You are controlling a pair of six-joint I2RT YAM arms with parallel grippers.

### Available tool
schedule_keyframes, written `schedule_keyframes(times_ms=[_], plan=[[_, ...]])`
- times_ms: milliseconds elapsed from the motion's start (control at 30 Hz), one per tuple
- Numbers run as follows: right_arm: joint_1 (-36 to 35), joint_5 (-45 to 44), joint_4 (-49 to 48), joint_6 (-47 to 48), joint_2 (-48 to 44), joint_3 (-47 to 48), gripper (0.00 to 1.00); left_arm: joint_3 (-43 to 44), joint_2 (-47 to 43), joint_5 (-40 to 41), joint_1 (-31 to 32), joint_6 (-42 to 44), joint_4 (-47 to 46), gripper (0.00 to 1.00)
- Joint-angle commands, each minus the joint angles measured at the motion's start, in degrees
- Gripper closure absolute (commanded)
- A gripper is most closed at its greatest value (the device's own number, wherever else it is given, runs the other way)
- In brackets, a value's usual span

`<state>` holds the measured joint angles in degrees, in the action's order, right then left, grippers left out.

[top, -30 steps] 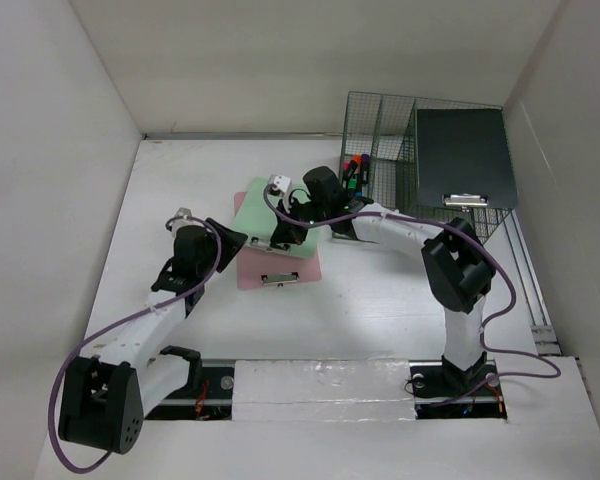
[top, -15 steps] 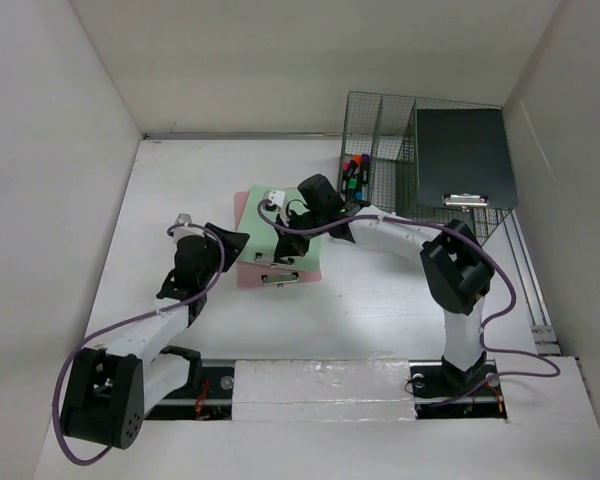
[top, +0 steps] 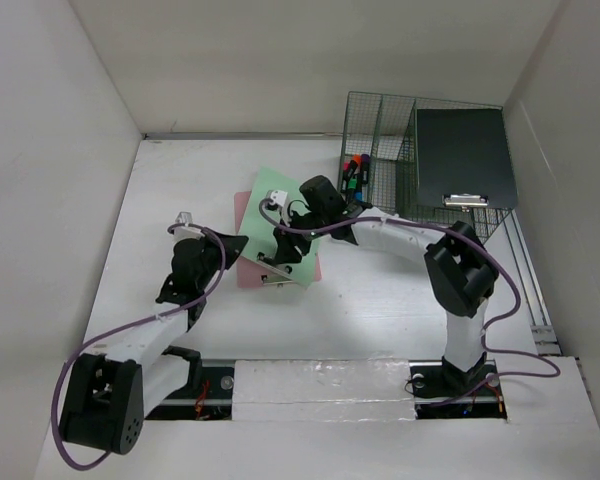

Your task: Organize the desk

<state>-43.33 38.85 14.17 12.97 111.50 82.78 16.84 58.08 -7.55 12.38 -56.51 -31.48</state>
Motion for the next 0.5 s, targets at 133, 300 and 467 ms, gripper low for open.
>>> schedule_keyframes(times_ms=[133, 300, 467], plan=[[-3.2, -10.8, -8.7, -10.1, -16.5, -5.0, 0.2, -1.4, -9.9, -1.6, 0.1, -0.2, 1.0, 1.0], [-5.2, -24.7, -13.4, -24.7, -25.9, -13.0, 0.09, -1.3, -14.7, -2.6, 0.1, -0.1, 4.9, 1.0], [-6.8, -31.5, -30.8, -41.6, -36.8, -37.6, 0.04, -1.5, -15.7, -3.9, 1.1, -0.6, 7.4, 1.0]])
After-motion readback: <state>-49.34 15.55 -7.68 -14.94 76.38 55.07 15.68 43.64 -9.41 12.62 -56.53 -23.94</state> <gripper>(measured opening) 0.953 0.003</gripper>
